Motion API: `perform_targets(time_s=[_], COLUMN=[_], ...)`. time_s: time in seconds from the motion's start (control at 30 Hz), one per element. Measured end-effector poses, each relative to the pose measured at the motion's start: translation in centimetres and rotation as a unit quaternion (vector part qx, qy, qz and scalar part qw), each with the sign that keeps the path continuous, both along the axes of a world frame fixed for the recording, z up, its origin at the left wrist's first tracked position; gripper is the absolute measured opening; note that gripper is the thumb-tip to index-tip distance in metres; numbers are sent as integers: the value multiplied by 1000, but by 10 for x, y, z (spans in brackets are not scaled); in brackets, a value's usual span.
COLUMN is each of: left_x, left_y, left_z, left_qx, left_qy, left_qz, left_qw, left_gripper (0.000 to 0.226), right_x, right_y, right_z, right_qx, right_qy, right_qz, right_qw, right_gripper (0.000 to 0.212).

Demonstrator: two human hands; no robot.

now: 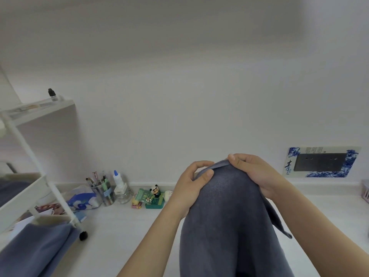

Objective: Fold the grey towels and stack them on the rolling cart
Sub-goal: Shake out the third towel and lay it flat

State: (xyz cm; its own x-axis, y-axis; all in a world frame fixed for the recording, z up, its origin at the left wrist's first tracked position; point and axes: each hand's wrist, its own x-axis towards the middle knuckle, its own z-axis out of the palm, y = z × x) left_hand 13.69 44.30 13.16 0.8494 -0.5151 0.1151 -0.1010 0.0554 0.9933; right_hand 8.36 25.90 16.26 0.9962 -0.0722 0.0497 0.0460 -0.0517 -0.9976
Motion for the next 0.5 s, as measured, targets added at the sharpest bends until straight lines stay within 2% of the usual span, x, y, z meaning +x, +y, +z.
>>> perform_targets(time_s=[0.07,0.2,0.33,0.43,0.5], left_x=[-2,-5,-7,-6,-4], left_y=[7,22,36,45,50], left_z=[0,2,-2,-8,-10], left_qx=[12,63,101,83,66], left_qy=[-18,-30,-36,13,61], left_qz=[15,31,-3,-11,-7], left_qw=[1000,997,994,996,996], left_gripper=[13,35,54,59,53], right_x=[1,1,2,3,4], right_y=[4,13,21,21,17], right_z=[-1,-2,-1,0,1], right_qx=[16,40,72,126,148], right_qy=[8,23,20,19,17], right_qz=[21,42,51,24,13], right_qw=[1000,998,996,992,989], right_gripper=[49,46,50,54,56])
